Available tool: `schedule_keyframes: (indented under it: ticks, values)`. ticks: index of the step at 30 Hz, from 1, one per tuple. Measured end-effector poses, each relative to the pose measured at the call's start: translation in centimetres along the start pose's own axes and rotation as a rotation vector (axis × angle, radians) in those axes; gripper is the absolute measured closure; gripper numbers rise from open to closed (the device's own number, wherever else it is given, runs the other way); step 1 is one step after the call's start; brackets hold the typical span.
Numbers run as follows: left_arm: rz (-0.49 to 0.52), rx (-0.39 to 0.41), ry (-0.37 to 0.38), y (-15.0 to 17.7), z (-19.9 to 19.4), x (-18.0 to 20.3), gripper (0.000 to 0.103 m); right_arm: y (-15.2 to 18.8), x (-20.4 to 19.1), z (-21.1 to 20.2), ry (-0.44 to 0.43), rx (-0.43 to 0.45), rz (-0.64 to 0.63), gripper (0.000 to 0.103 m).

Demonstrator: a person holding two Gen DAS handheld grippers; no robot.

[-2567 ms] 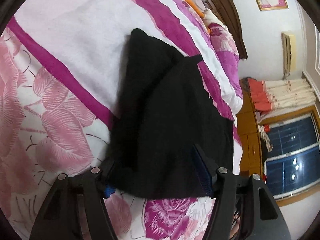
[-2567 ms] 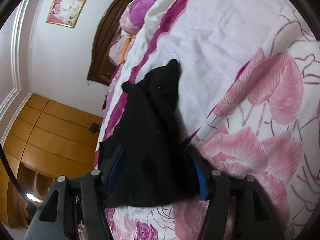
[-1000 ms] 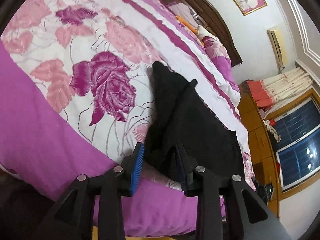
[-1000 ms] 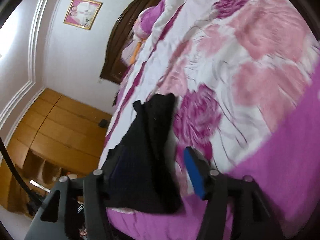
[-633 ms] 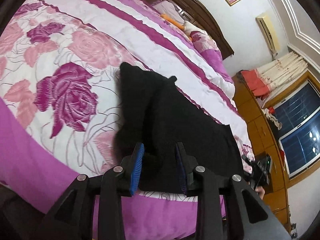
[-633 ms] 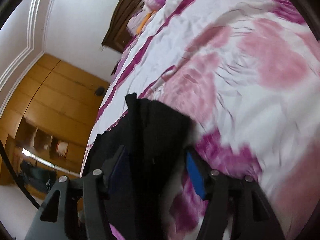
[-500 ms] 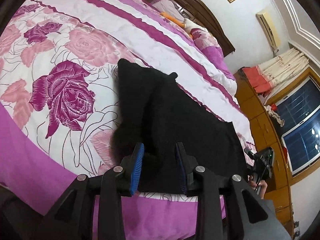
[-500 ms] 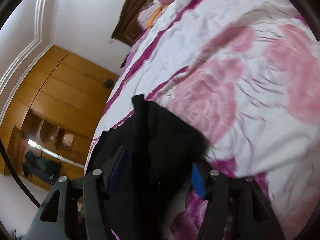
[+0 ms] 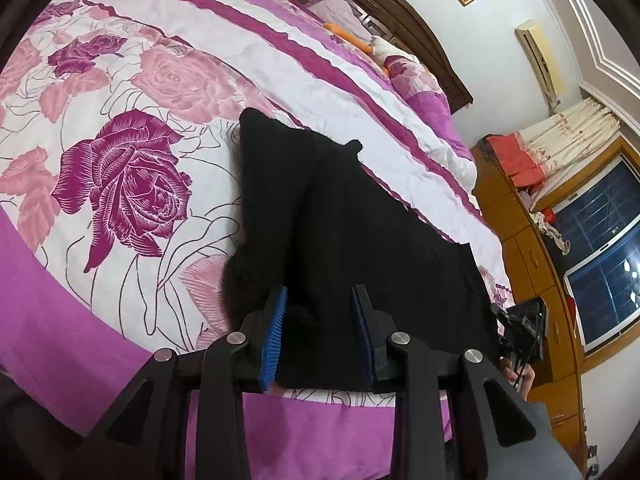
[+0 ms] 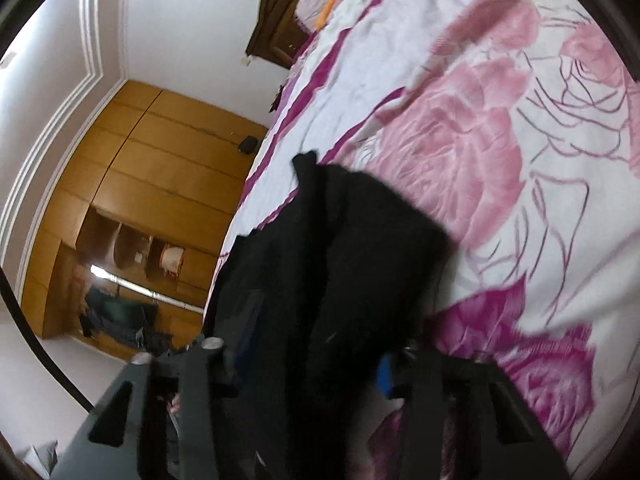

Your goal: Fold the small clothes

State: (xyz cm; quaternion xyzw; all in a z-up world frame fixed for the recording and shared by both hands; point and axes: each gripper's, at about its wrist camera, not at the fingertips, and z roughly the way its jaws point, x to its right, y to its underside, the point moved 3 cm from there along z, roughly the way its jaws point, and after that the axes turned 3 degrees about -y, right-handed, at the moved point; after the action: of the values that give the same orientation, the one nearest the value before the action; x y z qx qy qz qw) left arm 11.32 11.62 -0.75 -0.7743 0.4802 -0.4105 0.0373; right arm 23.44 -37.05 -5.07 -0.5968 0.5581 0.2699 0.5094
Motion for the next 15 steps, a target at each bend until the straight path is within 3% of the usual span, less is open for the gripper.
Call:
schedule_keyframes:
  ticks: [2, 4, 9, 15]
  values:
    - [0.001, 0.002, 0.002, 0.0, -0.1, 0.2, 0.090, -0.1, 0.7, 0.0, 0.027, 0.003, 0.027, 0.086]
    - [0.001, 0.000, 0.003, 0.0, -0.1, 0.3, 0.090, 0.0, 0.6, 0.0, 0.060, 0.012, 0.020, 0.090]
    - [-0.005, -0.001, 0.020, -0.3, -0.2, 0.4, 0.090, -0.1, -1.4, -0.6, 0.126, 0.054, 0.029, 0.092]
    - [0.052, 0.007, 0.067, -1.3, 0.8, 4.9, 0.090, -0.8, -7.8, 0.2, 0.342, 0.033, -0.013, 0.092]
